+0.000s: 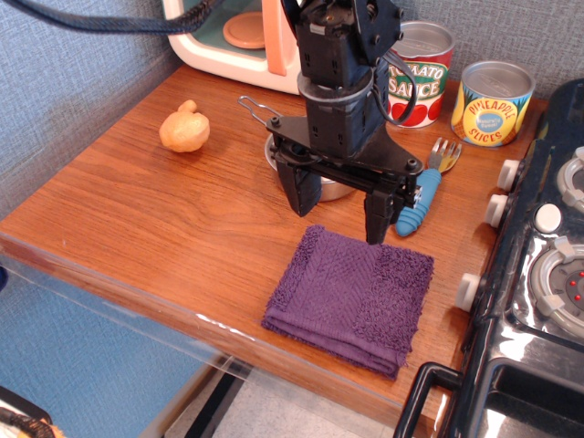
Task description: Place the metal pot on the purple cloth.
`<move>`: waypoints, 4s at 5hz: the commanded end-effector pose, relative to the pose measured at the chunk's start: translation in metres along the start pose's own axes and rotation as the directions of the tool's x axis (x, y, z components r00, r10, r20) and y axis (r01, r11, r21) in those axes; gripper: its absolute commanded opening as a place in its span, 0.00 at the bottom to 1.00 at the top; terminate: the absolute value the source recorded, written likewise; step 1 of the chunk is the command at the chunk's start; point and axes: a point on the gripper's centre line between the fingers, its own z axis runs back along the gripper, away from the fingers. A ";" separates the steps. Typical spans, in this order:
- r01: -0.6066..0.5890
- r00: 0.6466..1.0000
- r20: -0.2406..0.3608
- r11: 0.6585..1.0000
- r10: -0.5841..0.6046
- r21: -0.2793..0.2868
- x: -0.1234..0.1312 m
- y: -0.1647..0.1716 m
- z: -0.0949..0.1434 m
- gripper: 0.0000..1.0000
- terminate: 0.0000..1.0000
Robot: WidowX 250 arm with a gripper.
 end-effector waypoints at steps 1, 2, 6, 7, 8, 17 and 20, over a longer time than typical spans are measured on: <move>0.000 1.000 0.000 1.000 0.000 0.000 0.000 0.000 0.000 1.00 0.00; -0.040 0.999 0.023 0.999 0.039 0.002 0.026 0.008 -0.002 1.00 0.00; -0.127 0.992 0.002 0.991 0.127 0.049 0.113 0.039 -0.053 1.00 0.00; -0.119 0.992 -0.022 0.991 0.121 0.065 0.110 0.039 -0.063 1.00 0.00; -0.119 0.992 -0.044 0.990 0.123 0.080 0.107 0.042 -0.073 1.00 0.00; 0.088 0.990 0.110 0.996 -0.088 0.010 0.064 -0.020 0.027 0.00 0.00; 0.096 0.995 0.035 0.995 -0.096 0.002 0.002 -0.054 0.005 0.00 0.00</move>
